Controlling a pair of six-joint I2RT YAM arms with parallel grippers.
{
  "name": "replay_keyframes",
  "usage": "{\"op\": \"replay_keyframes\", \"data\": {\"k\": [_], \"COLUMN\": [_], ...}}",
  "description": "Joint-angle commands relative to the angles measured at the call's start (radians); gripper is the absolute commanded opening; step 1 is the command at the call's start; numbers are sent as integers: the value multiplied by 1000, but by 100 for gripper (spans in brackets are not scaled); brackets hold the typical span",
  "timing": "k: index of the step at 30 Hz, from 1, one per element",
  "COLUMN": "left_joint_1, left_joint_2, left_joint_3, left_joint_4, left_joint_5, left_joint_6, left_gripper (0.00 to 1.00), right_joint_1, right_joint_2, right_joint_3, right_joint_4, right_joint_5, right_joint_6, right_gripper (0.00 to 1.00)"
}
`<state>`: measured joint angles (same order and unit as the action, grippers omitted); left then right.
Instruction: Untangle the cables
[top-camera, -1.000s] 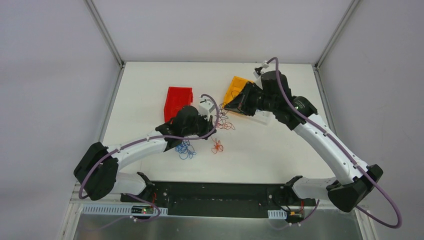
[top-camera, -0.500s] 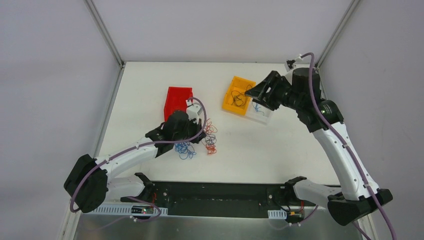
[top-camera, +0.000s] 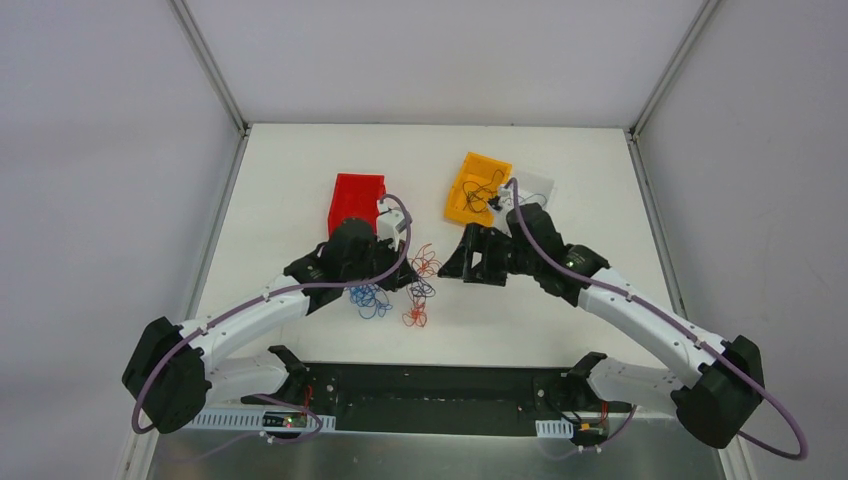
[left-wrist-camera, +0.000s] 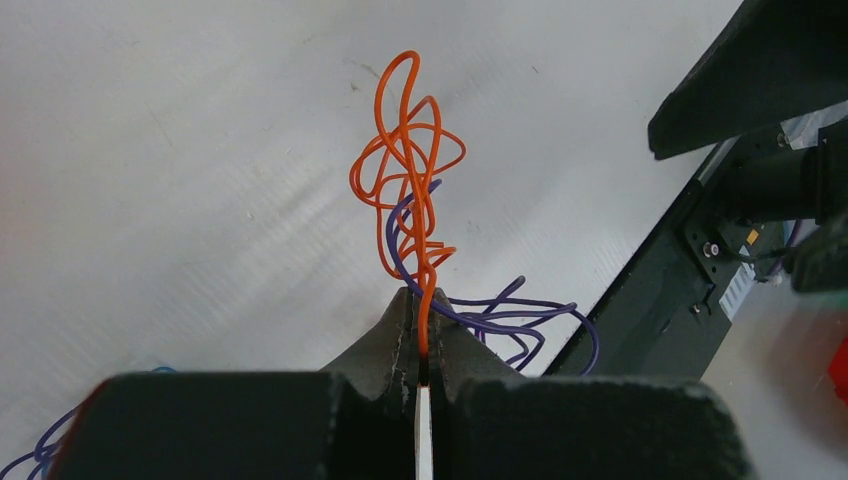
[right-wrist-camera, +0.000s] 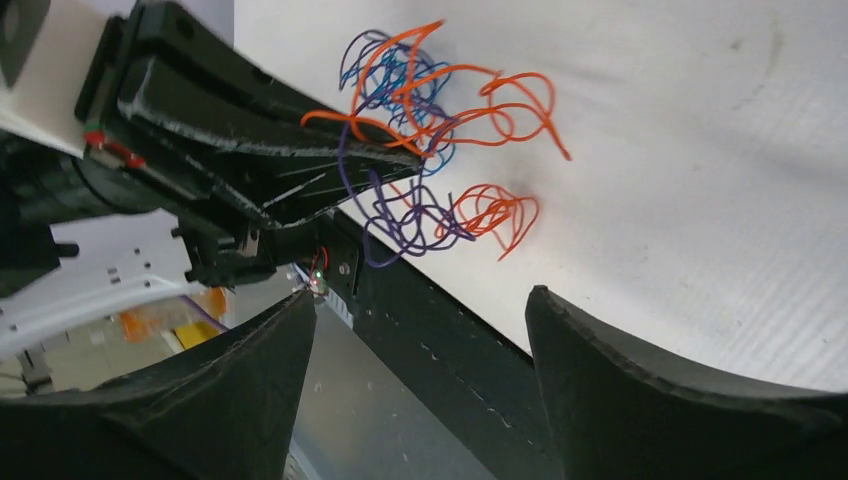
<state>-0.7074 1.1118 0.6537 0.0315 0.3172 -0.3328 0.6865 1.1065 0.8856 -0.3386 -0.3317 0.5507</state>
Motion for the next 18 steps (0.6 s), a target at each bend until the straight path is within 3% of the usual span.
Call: {"op": "replay_keyframes", "data": {"k": [1, 8, 18], "left_joint_1": [-1, -1, -1], "left_joint_2": [-30, -39, -66], "left_joint_3": [51, 61, 73], "left_joint_4": [-11, -21, -28], "left_joint_5": [34, 61, 82], "left_joint_6": [-19, -41, -60], "left_gripper": [0, 0, 0], "right_joint_1": [89, 211, 302], "right_joint_2": [-13, 87, 215], "right_joint_3": [-31, -22, 26], "right_joint_4": [196, 263, 284], "right_joint_5": [24, 111, 233], "right_joint_6": [-111, -209, -246], "right_gripper": [81, 83, 70]}}
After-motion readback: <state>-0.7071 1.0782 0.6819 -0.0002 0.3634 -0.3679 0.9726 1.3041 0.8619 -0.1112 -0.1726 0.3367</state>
